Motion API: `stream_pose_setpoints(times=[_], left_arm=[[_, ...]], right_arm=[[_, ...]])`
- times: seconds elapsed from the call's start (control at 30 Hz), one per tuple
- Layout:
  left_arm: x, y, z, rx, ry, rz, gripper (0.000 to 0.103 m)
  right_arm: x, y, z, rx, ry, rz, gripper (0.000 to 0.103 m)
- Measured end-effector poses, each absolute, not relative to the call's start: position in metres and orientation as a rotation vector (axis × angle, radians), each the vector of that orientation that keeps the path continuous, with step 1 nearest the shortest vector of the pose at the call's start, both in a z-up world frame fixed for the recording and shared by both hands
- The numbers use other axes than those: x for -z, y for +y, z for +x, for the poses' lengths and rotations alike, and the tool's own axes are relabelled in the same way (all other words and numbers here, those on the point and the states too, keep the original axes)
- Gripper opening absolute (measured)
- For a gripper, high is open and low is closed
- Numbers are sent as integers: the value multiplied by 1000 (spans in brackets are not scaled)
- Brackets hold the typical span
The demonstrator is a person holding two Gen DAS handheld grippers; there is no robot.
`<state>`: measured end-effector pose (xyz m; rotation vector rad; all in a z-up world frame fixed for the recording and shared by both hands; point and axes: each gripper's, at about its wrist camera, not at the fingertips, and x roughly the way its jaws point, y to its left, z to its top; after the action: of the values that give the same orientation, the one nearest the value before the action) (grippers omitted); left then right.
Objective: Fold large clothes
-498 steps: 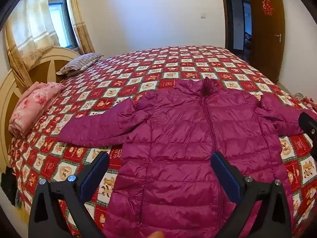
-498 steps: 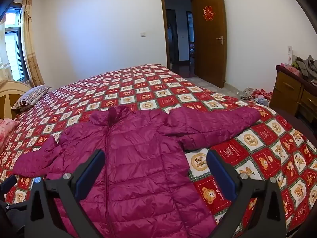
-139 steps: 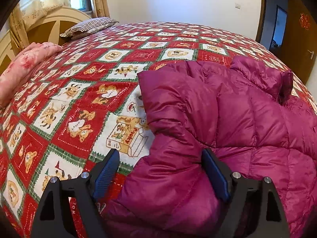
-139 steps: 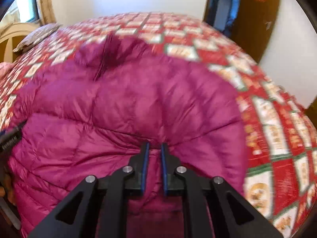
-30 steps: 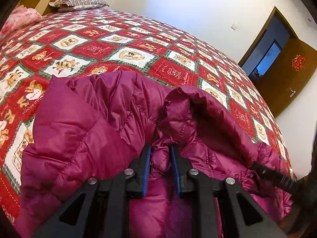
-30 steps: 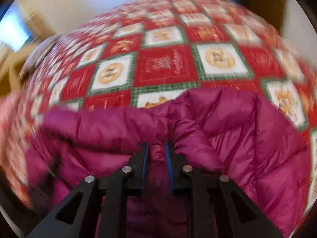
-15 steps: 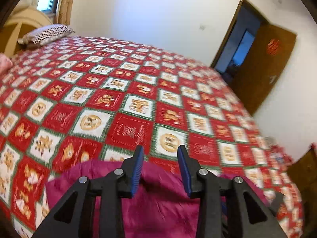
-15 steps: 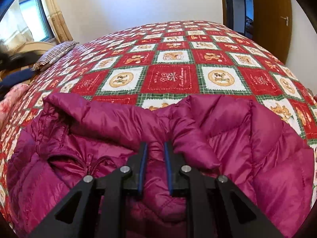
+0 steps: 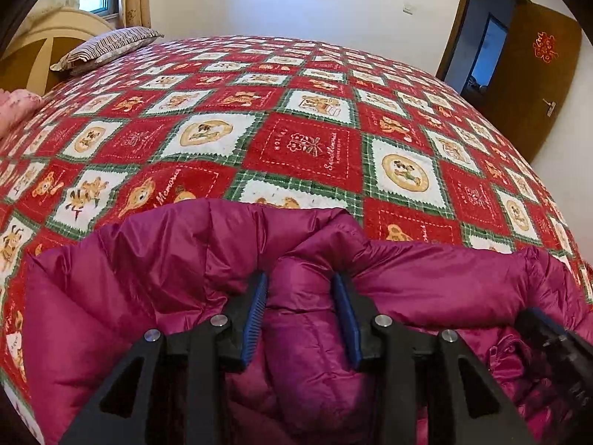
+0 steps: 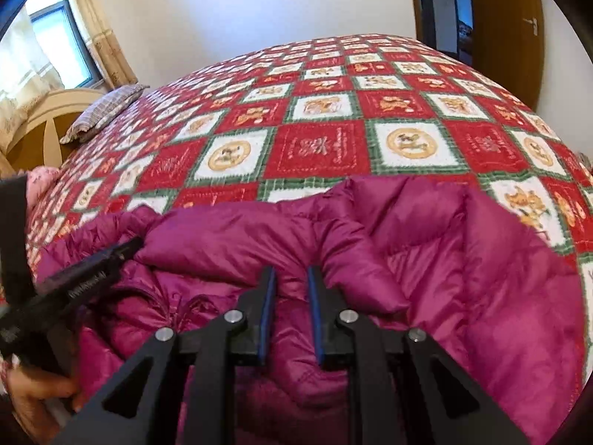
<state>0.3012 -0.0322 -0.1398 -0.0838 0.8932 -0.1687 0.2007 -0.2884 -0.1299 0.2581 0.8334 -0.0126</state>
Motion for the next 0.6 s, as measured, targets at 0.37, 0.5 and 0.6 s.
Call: stream_pose_setpoints(times=[0.37,0.5,0.6], left_arm=[[140,-42,305,144,882,-32,40],[140,-42,305,140,881,-27,40],[140,-40,306,146,882,-40,40]], right_arm=[[139,-279,213,146,851,51,19],[140,-284,211,140,835,72,19],[140,-280,212,160,831,49,19]])
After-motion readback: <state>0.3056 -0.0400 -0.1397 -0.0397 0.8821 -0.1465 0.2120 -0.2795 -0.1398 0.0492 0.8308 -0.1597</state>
